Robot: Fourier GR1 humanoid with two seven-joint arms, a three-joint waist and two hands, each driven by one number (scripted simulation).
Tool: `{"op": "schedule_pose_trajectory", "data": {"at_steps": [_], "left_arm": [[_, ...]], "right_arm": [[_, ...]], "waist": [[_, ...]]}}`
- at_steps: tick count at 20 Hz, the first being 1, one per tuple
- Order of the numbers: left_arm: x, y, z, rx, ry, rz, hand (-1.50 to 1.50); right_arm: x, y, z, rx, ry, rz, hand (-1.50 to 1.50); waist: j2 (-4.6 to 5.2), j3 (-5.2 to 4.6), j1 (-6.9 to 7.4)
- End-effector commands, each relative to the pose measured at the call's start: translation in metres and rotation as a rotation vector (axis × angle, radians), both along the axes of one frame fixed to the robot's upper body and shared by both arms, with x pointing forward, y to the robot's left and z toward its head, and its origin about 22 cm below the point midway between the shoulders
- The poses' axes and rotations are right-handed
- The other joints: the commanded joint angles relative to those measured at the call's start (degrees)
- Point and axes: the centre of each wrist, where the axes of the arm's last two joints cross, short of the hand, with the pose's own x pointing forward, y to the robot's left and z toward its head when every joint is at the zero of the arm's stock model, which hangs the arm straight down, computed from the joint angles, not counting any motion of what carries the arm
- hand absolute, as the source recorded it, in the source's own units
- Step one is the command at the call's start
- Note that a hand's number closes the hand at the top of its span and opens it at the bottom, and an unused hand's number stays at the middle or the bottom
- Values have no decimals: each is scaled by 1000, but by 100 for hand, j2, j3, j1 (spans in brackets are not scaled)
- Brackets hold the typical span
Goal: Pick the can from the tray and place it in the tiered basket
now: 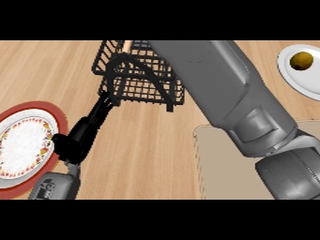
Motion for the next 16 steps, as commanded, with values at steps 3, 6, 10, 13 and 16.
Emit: {"op": "schedule_pose_trajectory", "data": {"at_steps": [3, 6, 10, 13, 16], "left_arm": [[10, -7, 5, -4, 27, -27, 0], [8, -3, -5, -4, 17, -21, 0], [1, -5, 4, -13, -3, -18, 0], [4, 3, -7, 14, 20, -7, 0], [1, 8, -7, -11, 41, 4, 0]], "right_arm": [[9, -5, -14, 201, 289, -56, 150], [9, -2, -6, 250, 369, -64, -150], [12, -7, -17, 366, 343, -84, -150], [5, 6, 8, 404, 236, -136, -150], [2, 10, 11, 378, 108, -254, -150]], "waist": [[36, -25, 83], [56, -31, 92], [-1, -19, 11], [21, -25, -23], [-24, -22, -190]]}}
